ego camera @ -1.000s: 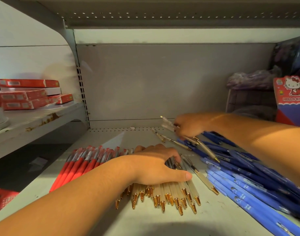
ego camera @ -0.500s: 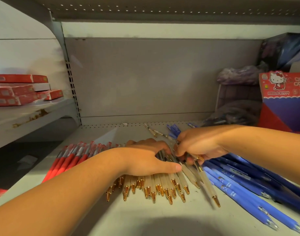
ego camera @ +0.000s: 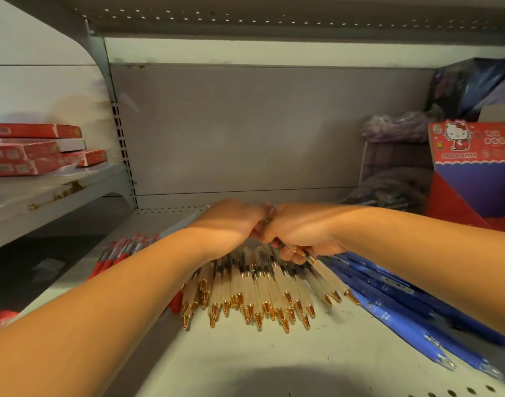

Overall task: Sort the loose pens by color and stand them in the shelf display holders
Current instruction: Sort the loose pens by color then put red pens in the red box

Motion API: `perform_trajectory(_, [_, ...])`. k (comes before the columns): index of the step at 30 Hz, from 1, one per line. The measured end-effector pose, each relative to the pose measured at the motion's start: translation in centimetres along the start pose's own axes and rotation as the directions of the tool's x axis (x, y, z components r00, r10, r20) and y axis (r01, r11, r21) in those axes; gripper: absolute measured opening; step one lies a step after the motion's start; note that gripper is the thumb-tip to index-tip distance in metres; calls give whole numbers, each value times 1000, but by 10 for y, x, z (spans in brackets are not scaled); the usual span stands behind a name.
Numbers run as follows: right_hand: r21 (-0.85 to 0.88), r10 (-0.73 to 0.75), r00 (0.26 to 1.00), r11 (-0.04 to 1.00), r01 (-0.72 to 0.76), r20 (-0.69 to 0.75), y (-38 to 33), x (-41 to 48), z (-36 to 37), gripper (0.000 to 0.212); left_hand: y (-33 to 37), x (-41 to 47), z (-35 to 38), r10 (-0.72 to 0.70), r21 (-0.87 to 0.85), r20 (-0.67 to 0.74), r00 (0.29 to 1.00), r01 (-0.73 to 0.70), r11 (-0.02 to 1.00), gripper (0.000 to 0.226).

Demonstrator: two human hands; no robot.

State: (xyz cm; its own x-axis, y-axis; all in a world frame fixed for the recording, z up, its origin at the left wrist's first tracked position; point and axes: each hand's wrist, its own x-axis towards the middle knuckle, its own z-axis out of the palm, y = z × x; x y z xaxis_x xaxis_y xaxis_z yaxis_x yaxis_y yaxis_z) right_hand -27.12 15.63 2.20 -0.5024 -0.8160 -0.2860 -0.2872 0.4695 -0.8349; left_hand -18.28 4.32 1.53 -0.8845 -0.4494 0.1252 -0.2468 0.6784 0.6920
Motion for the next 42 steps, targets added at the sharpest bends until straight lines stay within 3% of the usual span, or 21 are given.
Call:
perform_trajectory(3, [-61, -106, 992, 992, 110, 70, -9, -1, 7, 21, -2, 1, -4, -188, -252, -62, 980, 167, 953, 38])
perform_trajectory(6, [-29, -141, 985, 989, 144, 104, -16, -4, 6, 11, -8, -8, -15, -195, -461, 4, 981, 174, 870, 13])
perform_trajectory(8, [29, -117, 985, 993, 114, 126, -20, -5, -1, 13, -8, -10, -21, -208, -476, 2, 978, 184, 860, 9])
perform_trajectory(11, [-8, -58, 997, 998, 59, 43, -22, 4, -10, 48, -7, -9, -28, -252, -306, 38, 967, 252, 918, 11])
perform_trajectory(13, [-91, -40, 999, 995, 39, -5, -22, 12, -11, 59, -9, -10, -29, -292, -121, 177, 940, 316, 941, 13])
perform_trajectory(16, [-159, -26, 999, 987, 22, -24, -22, 21, -9, 46, -11, -11, -23, -318, 20, 339, 885, 331, 943, 15])
perform_trajectory(23, [-256, -26, 999, 966, 30, 21, -27, 39, -7, 45, -8, -7, -20, -319, 34, 253, 913, 321, 946, 28])
perform_trajectory(25, [-297, -39, 998, 955, 21, -55, -29, 45, -21, 33, -8, -6, -19, -298, 51, 204, 932, 294, 954, 29])
perform_trajectory(29, [-571, -145, 947, 820, -48, -287, -24, 66, -47, 16, -8, -5, -14, -223, 139, 115, 968, 207, 969, 32])
perform_trajectory(32, [-729, -164, 943, 676, -107, -290, -14, 82, -49, 22, -6, -6, -10, -175, 151, 90, 980, 161, 975, 28])
perform_trajectory(37, [-860, -142, 957, 486, -155, -253, -3, 104, -34, 3, -8, -8, -11, -167, 255, 181, 969, 117, 960, 30])
perform_trajectory(39, [-876, -141, 959, 456, -160, -248, -2, 110, -32, 5, -8, -9, -13, -185, 272, 226, 956, 120, 955, 31])
perform_trajectory(42, [-831, -147, 949, 532, -161, -278, -8, 116, -35, 5, -8, -11, -17, -190, 268, 246, 951, 122, 956, 29])
